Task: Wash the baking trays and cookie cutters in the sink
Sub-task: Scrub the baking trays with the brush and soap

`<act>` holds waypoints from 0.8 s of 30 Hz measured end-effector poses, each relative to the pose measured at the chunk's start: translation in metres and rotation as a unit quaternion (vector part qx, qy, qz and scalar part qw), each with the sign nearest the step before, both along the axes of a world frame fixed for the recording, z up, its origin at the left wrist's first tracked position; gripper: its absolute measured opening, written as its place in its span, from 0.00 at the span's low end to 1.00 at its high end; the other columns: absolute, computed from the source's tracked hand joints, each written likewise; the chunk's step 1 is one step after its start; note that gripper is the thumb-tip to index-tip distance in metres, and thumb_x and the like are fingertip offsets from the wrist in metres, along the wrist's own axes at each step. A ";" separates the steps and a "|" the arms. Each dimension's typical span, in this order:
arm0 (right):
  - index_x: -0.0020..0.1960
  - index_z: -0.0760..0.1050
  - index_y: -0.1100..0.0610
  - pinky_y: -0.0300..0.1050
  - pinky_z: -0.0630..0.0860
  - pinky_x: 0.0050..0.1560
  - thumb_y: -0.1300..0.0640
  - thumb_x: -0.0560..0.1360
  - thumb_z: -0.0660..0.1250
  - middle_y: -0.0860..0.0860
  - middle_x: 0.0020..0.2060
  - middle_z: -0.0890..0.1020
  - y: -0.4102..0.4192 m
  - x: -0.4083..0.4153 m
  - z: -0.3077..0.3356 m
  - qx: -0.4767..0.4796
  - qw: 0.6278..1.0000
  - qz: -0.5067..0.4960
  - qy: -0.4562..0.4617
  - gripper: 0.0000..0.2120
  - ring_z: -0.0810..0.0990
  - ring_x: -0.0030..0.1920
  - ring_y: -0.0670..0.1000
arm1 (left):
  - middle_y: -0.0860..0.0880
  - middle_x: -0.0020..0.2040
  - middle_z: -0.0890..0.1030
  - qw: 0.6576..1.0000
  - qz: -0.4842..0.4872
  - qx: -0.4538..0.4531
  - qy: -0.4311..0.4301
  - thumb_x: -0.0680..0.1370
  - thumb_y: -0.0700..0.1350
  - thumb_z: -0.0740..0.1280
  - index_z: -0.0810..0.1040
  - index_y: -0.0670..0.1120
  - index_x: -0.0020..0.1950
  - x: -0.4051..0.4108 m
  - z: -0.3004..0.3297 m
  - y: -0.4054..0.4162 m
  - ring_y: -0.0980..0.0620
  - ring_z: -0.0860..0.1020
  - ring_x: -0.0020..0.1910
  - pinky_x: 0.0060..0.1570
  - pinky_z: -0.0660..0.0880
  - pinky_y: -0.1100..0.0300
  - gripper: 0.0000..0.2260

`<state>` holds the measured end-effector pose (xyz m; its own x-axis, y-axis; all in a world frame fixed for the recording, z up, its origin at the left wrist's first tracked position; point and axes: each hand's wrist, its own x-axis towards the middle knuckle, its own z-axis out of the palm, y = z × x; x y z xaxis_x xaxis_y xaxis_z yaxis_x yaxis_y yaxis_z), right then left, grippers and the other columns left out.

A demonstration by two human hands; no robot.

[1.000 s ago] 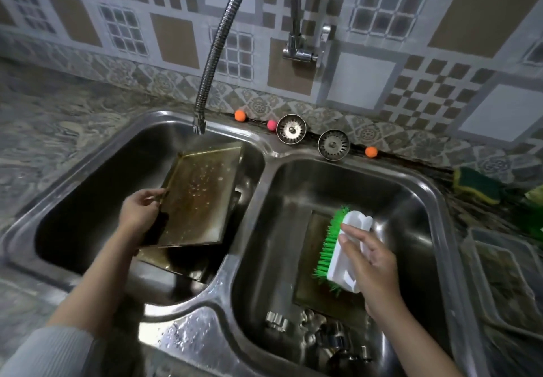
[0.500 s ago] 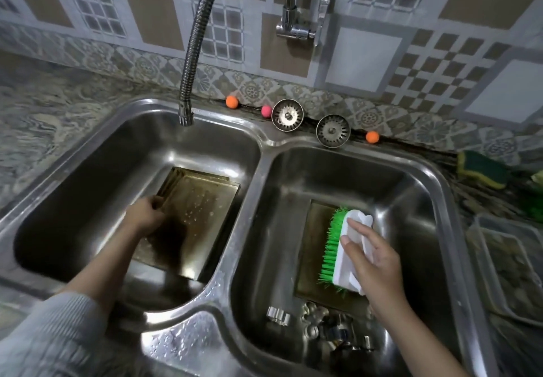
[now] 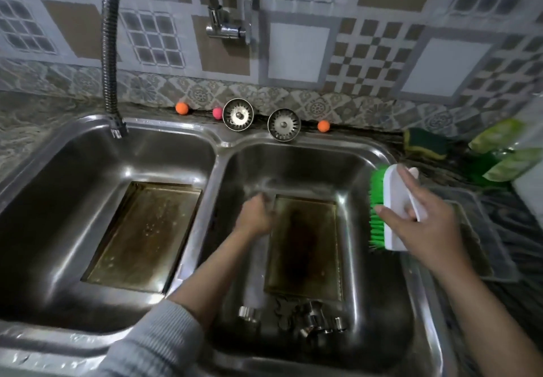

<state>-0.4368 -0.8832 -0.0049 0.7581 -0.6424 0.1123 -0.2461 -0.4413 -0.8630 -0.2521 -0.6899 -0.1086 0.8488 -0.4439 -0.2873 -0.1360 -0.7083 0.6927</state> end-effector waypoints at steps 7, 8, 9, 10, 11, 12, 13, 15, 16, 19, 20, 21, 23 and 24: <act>0.70 0.68 0.43 0.46 0.69 0.65 0.61 0.71 0.74 0.50 0.72 0.66 -0.099 -0.043 0.025 -0.034 0.991 -0.049 0.118 0.32 0.68 0.68 0.48 | 0.48 0.52 0.77 0.993 0.002 0.105 0.046 0.74 0.39 0.66 0.72 0.47 0.59 -0.024 -0.077 -0.023 0.48 0.78 0.52 0.51 0.78 0.54 0.14; 0.70 0.67 0.42 0.50 0.69 0.66 0.61 0.71 0.74 0.51 0.73 0.65 -0.108 -0.046 0.020 -0.029 0.987 -0.049 0.148 0.33 0.68 0.69 0.51 | 0.48 0.51 0.77 0.994 0.017 0.099 0.034 0.75 0.39 0.66 0.71 0.47 0.58 -0.025 -0.081 -0.025 0.49 0.77 0.50 0.49 0.77 0.55 0.13; 0.71 0.67 0.42 0.52 0.70 0.67 0.60 0.70 0.74 0.51 0.73 0.65 -0.115 -0.049 0.013 -0.024 0.983 -0.043 0.174 0.33 0.67 0.70 0.53 | 0.49 0.50 0.77 0.995 0.029 0.089 0.028 0.75 0.38 0.65 0.71 0.47 0.58 -0.026 -0.082 -0.026 0.50 0.77 0.48 0.47 0.77 0.55 0.12; 0.71 0.66 0.43 0.53 0.70 0.67 0.60 0.70 0.75 0.51 0.73 0.65 -0.119 -0.051 0.006 -0.019 0.980 -0.035 0.195 0.34 0.67 0.71 0.54 | 0.49 0.49 0.78 0.996 0.034 0.079 0.025 0.76 0.38 0.64 0.71 0.47 0.57 -0.026 -0.084 -0.027 0.50 0.77 0.47 0.46 0.78 0.55 0.11; 0.72 0.65 0.43 0.53 0.71 0.66 0.59 0.70 0.75 0.50 0.73 0.65 -0.121 -0.053 -0.001 -0.013 0.977 -0.027 0.211 0.35 0.66 0.71 0.54 | 0.48 0.48 0.78 0.997 0.038 0.069 0.027 0.76 0.38 0.64 0.71 0.47 0.56 -0.025 -0.086 -0.028 0.49 0.78 0.47 0.47 0.78 0.54 0.11; 0.73 0.63 0.43 0.53 0.71 0.66 0.59 0.70 0.75 0.49 0.74 0.64 -0.122 -0.054 -0.008 -0.010 0.976 -0.020 0.218 0.36 0.65 0.72 0.55 | 0.48 0.48 0.78 0.997 0.040 0.057 0.031 0.76 0.38 0.64 0.71 0.47 0.56 -0.025 -0.086 -0.028 0.49 0.78 0.46 0.46 0.78 0.53 0.11; 0.74 0.61 0.43 0.53 0.71 0.66 0.58 0.70 0.74 0.48 0.74 0.63 -0.122 -0.055 -0.015 -0.010 0.975 -0.016 0.221 0.38 0.64 0.72 0.55 | 0.48 0.47 0.78 0.998 0.040 0.047 0.033 0.76 0.38 0.64 0.71 0.47 0.57 -0.024 -0.087 -0.028 0.49 0.78 0.46 0.46 0.78 0.54 0.11; 0.76 0.56 0.44 0.51 0.70 0.66 0.58 0.72 0.72 0.46 0.75 0.60 -0.121 -0.055 -0.023 -0.016 0.975 -0.023 0.218 0.38 0.65 0.71 0.55 | 0.49 0.44 0.78 0.998 0.039 0.027 0.029 0.76 0.38 0.65 0.70 0.47 0.58 -0.025 -0.085 -0.029 0.50 0.78 0.42 0.41 0.77 0.56 0.12; 0.76 0.54 0.44 0.50 0.70 0.66 0.57 0.73 0.71 0.45 0.75 0.59 -0.121 -0.055 -0.025 -0.017 0.975 -0.030 0.218 0.39 0.66 0.71 0.56 | 0.50 0.43 0.78 0.999 0.040 0.015 0.023 0.76 0.38 0.65 0.69 0.48 0.58 -0.026 -0.083 -0.029 0.52 0.79 0.40 0.38 0.77 0.57 0.12; 0.77 0.50 0.41 0.51 0.72 0.62 0.55 0.75 0.70 0.45 0.75 0.58 -0.119 -0.054 -0.030 -0.017 0.973 -0.035 0.228 0.39 0.71 0.68 0.57 | 0.51 0.40 0.79 0.999 0.035 -0.025 -0.020 0.74 0.40 0.66 0.68 0.53 0.56 -0.029 -0.070 -0.031 0.52 0.80 0.37 0.34 0.78 0.56 0.14; 0.76 0.50 0.40 0.50 0.72 0.61 0.55 0.75 0.70 0.45 0.75 0.59 -0.118 -0.054 -0.030 -0.021 0.971 -0.033 0.235 0.39 0.71 0.67 0.57 | 0.51 0.40 0.80 0.998 0.028 -0.040 -0.037 0.74 0.40 0.66 0.68 0.53 0.56 -0.030 -0.065 -0.032 0.52 0.80 0.38 0.34 0.78 0.56 0.15; 0.76 0.49 0.40 0.50 0.73 0.60 0.55 0.74 0.70 0.46 0.75 0.60 -0.118 -0.055 -0.030 -0.028 0.969 -0.029 0.243 0.40 0.72 0.67 0.57 | 0.51 0.42 0.80 0.997 0.019 -0.058 -0.049 0.73 0.39 0.66 0.69 0.54 0.57 -0.030 -0.059 -0.035 0.51 0.81 0.40 0.35 0.78 0.57 0.16; 0.76 0.49 0.40 0.51 0.73 0.60 0.56 0.73 0.71 0.47 0.74 0.62 -0.117 -0.055 -0.030 -0.039 0.965 -0.023 0.257 0.42 0.72 0.67 0.57 | 0.50 0.48 0.78 0.994 -0.001 -0.093 -0.063 0.73 0.37 0.65 0.69 0.55 0.62 -0.031 -0.050 -0.041 0.52 0.79 0.46 0.41 0.77 0.58 0.21; 0.76 0.49 0.40 0.52 0.74 0.60 0.57 0.73 0.72 0.47 0.74 0.62 -0.117 -0.054 -0.028 -0.040 0.965 -0.022 0.258 0.43 0.72 0.67 0.57 | 0.50 0.51 0.78 0.992 -0.017 -0.103 -0.068 0.74 0.37 0.64 0.68 0.55 0.65 -0.032 -0.046 -0.044 0.53 0.78 0.48 0.43 0.76 0.60 0.23</act>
<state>-0.4912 -1.0001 -0.0332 0.6987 -0.6801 -0.2221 -0.6535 -0.4804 -0.5849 -0.2843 -0.7338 -0.1543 0.8573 -0.5098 -0.0717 -0.2587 -0.5469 0.7962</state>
